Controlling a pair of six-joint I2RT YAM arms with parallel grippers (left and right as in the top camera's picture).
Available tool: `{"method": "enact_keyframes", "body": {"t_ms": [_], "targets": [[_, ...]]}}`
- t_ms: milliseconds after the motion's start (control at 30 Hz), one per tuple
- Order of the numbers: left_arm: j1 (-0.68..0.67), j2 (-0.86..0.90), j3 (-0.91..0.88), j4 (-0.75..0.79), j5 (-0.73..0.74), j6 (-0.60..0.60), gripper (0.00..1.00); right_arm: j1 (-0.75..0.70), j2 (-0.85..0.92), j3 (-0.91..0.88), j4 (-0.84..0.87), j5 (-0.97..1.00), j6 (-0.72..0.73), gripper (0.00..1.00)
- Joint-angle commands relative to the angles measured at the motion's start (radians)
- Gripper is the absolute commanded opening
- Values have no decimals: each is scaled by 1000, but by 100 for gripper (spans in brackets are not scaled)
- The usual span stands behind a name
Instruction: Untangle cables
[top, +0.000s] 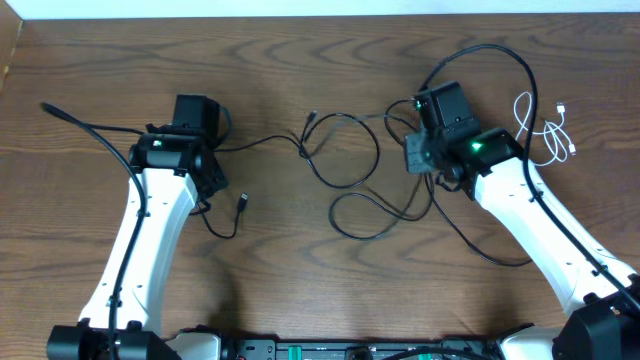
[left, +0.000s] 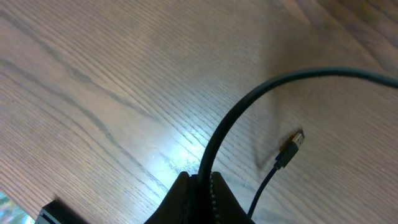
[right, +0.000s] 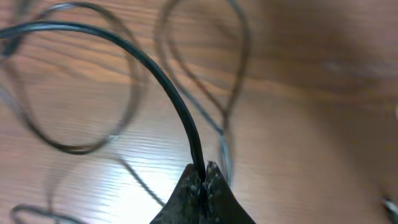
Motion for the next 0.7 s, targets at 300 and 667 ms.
{"method": "enact_keyframes", "body": {"t_ms": [300, 667], "targets": [[214, 2, 5, -10, -21, -284, 8, -4, -3, -7, -92, 192, 32, 1], [343, 2, 5, -10, 86, -320, 8, -4, -2, -36, -91, 113, 32, 1]]}}
